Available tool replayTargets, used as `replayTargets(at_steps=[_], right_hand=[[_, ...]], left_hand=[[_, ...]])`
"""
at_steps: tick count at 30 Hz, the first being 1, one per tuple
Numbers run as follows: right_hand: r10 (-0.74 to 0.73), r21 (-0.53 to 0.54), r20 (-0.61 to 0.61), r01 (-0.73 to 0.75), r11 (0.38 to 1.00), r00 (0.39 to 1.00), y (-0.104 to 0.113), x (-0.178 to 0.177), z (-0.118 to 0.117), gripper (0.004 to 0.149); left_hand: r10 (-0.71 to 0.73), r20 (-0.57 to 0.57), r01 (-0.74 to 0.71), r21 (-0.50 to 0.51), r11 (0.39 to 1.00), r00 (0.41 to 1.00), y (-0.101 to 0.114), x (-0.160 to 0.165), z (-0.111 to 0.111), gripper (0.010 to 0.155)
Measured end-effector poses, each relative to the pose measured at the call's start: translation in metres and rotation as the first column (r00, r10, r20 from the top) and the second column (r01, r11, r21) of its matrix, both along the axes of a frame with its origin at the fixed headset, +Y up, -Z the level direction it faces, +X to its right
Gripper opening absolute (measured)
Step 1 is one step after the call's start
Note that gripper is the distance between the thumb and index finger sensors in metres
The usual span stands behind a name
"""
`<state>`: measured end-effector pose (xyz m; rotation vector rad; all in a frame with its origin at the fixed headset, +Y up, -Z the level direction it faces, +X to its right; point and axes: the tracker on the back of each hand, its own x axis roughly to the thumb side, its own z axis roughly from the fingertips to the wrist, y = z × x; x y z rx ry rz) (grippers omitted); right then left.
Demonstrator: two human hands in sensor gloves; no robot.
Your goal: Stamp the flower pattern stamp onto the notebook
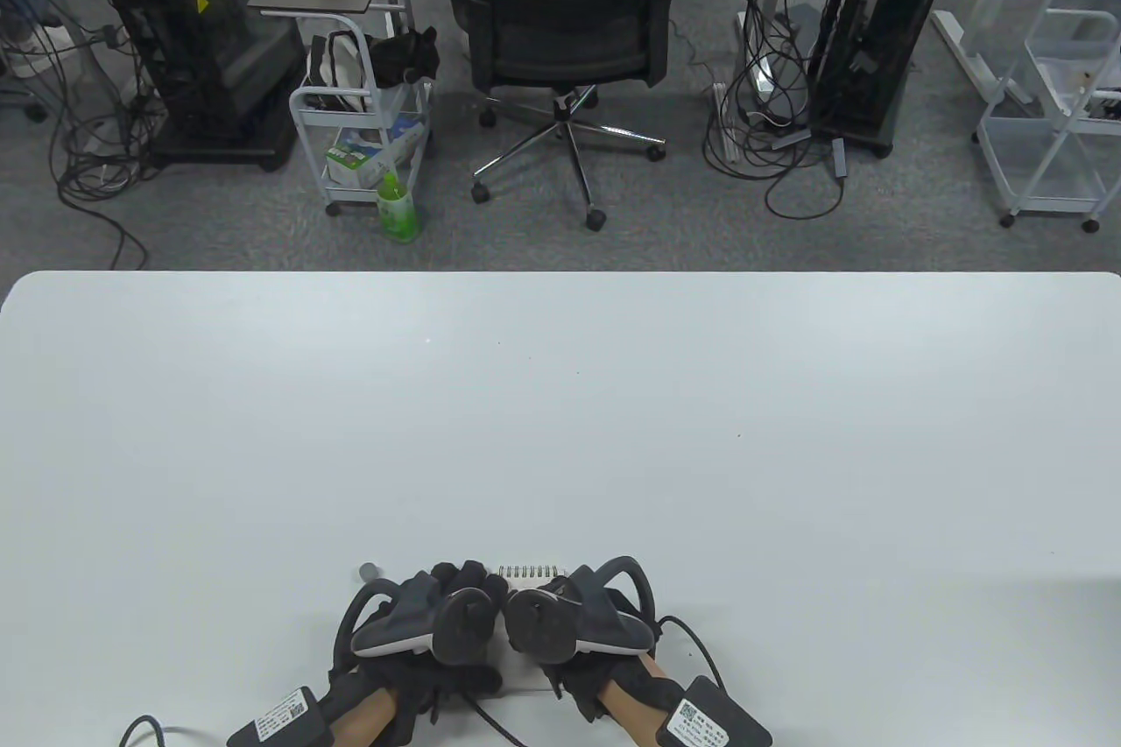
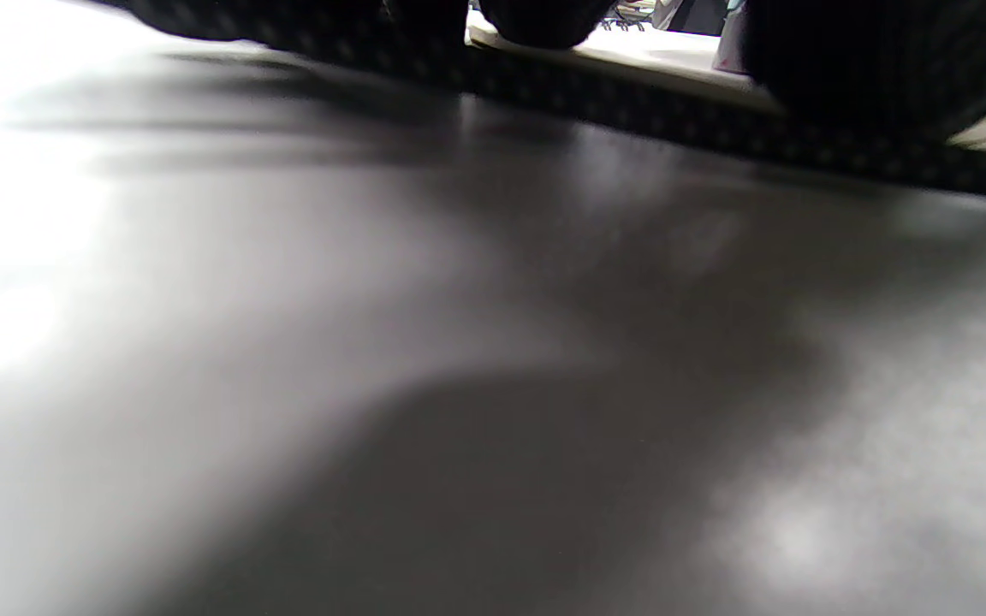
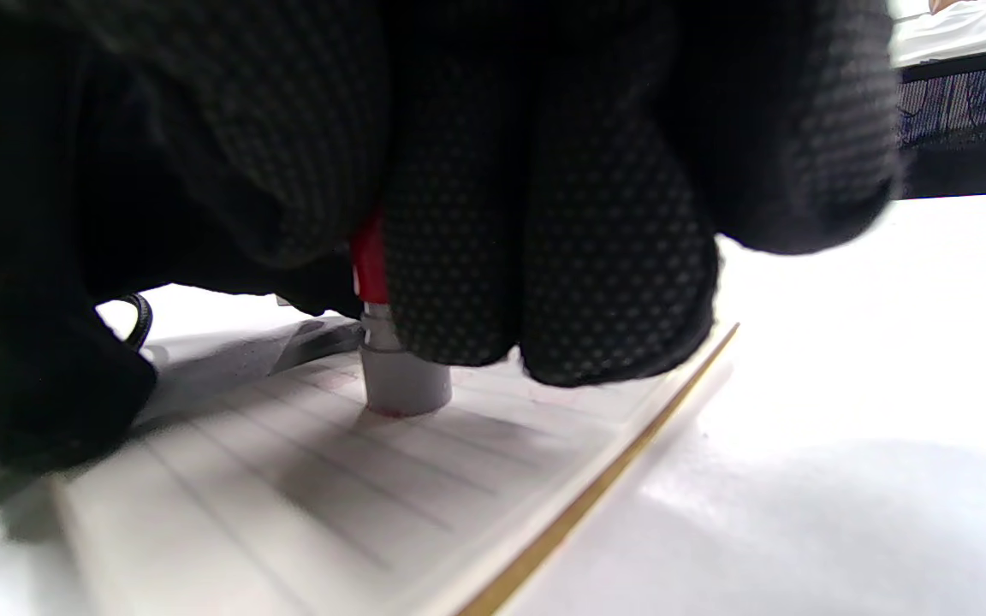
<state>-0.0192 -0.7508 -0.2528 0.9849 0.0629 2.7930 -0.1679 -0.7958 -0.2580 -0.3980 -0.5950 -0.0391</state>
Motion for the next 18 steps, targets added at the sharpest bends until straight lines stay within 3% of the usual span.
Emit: replayTargets(at_steps=[18], right_hand=[[0.010, 0.010, -0.001, -0.010, 1.000, 1.000, -0.0046, -0.0038, 0.0029, 0.044]], left_hand=[[0.002, 0.004, -0.002, 0.003, 1.000, 1.000, -0.0006, 0.0004, 0.0008, 0.096]])
